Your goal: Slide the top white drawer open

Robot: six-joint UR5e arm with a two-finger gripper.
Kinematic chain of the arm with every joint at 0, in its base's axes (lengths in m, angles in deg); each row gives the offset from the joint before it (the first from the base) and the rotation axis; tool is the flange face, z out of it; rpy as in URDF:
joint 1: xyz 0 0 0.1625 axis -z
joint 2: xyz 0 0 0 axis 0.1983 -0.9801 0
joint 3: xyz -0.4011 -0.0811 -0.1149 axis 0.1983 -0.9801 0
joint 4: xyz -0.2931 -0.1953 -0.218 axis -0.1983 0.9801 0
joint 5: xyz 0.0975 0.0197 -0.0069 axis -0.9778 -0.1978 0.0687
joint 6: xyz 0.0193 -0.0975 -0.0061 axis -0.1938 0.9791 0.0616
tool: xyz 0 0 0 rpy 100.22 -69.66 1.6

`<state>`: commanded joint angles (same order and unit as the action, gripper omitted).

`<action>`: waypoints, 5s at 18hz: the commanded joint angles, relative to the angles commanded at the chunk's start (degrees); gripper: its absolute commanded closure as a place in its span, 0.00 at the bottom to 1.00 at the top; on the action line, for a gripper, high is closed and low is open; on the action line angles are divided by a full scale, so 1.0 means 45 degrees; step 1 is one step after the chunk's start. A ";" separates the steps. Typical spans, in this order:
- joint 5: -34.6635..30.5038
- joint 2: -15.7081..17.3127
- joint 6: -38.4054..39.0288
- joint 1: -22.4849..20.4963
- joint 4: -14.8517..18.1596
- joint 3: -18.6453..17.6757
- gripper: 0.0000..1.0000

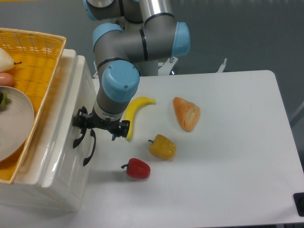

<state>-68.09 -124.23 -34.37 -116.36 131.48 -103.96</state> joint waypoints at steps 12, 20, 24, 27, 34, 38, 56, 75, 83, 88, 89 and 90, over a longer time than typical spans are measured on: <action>-0.0273 0.0137 -0.0176 0.0000 0.0000 0.0000 0.00; -0.0312 0.0156 -0.0214 0.0000 0.0000 0.0000 0.00; -0.0332 0.0215 -0.0332 0.0000 0.0000 0.0020 0.00; -0.0332 0.0215 -0.0332 -0.0020 0.0000 0.0020 0.00; -0.0527 0.0156 -0.0332 -0.0020 0.0000 0.0020 0.00; -0.0547 0.0156 -0.0351 -0.0078 0.0000 0.0020 0.00; -0.0566 0.0156 -0.0859 -0.0605 0.0000 0.0020 0.00; -0.0586 0.0117 -0.1504 -0.1367 0.0019 0.0039 0.00; -0.0586 0.0059 -0.1796 -0.1621 0.0019 0.0039 0.00; -0.0566 0.0000 -0.1933 -0.1835 0.0019 0.0039 0.00; -0.0566 0.0000 -0.1953 -0.1855 0.0019 0.0039 0.00; -0.0566 -0.0019 -0.2030 -0.1875 0.0019 0.0039 0.00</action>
<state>-70.64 -124.32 -43.51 -124.79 131.56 -103.78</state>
